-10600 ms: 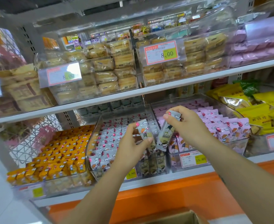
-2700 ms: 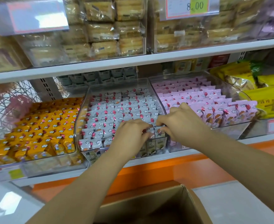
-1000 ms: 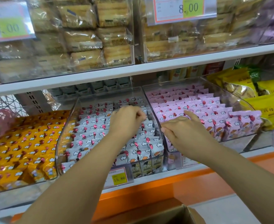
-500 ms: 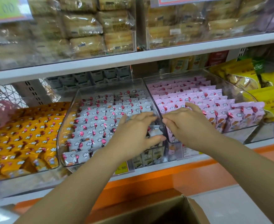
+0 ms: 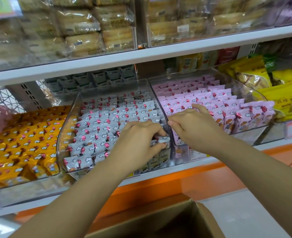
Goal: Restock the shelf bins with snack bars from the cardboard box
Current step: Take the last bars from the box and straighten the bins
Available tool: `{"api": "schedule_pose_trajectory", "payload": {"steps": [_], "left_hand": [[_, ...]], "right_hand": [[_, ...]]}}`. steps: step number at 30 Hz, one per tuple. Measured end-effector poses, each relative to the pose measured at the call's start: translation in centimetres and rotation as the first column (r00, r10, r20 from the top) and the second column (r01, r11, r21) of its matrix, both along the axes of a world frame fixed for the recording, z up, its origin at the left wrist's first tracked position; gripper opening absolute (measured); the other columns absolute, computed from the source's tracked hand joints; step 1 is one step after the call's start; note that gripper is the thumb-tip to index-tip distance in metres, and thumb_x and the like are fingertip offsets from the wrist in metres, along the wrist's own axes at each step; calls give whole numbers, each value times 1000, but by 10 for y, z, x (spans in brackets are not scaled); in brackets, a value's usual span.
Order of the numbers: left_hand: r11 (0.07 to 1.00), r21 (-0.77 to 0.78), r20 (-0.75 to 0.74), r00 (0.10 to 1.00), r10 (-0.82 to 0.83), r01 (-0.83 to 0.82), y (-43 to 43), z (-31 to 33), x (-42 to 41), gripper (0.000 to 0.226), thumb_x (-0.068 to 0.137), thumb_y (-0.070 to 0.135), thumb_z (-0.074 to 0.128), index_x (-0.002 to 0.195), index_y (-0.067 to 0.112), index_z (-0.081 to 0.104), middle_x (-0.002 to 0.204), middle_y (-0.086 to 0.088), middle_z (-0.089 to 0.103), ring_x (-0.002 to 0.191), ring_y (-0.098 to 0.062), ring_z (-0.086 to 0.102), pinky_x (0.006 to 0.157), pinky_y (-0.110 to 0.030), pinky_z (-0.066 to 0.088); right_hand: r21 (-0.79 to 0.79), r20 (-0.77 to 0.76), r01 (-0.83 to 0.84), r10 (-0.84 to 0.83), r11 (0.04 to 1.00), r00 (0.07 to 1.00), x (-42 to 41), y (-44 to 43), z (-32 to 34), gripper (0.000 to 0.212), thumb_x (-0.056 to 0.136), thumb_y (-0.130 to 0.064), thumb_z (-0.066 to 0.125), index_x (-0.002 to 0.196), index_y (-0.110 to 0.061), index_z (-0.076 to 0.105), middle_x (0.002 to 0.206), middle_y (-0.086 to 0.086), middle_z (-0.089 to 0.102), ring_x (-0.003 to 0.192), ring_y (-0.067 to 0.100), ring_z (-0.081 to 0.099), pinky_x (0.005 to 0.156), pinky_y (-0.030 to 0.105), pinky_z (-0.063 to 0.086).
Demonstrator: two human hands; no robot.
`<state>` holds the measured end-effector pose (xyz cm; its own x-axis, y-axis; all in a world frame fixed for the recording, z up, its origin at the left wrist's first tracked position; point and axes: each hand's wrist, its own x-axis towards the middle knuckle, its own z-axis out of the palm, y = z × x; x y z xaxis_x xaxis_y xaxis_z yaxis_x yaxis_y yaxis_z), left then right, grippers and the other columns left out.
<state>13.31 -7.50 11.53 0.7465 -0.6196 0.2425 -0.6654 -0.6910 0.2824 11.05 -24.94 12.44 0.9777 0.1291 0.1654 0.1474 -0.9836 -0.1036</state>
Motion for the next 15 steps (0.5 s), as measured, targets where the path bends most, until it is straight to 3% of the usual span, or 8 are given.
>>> {"api": "schedule_pose_trajectory", "payload": {"steps": [2, 4, 9, 15], "left_hand": [[998, -60, -90, 996, -20, 14, -3, 1, -4, 21, 83, 26, 71, 102, 21, 62, 103, 5, 58, 95, -14, 55, 86, -28, 43], [994, -110, -126, 991, -32, 18, -3, -1, -8, 17, 83, 17, 71, 98, 17, 63, 100, 4, 53, 92, -13, 53, 81, -26, 42], [984, -180, -99, 995, -21, 3, -1, -8, -16, 14, 82, 10, 70, 94, 14, 64, 99, 2, 51, 88, -13, 54, 79, -25, 42], [980, -194, -156, 986, -64, 33, 0, -10, -4, 12, 81, 17, 74, 92, 17, 67, 99, 1, 57, 92, -11, 55, 86, -28, 43]], "right_hand": [[-2, -5, 7, -7, 1000, 1000, 0, 0, 0, 39, 103, -33, 24, 107, -25, 61, 114, -10, 64, 118, 16, 49, 115, 36, 5], [3, -8, 9, -9, 1000, 1000, -1, 0, 0, 37, 103, -33, 24, 100, -25, 60, 111, -9, 65, 115, 17, 50, 115, 36, 7], [15, -2, 14, -14, 1000, 1000, -3, 0, 0, 25, 103, -32, 25, 84, -29, 42, 98, -10, 61, 111, 20, 50, 113, 36, 9], [7, 14, 12, -12, 1000, 1000, -3, 2, 0, 34, 103, -31, 25, 70, -32, 35, 85, -11, 51, 104, 20, 51, 112, 37, 12]]}}
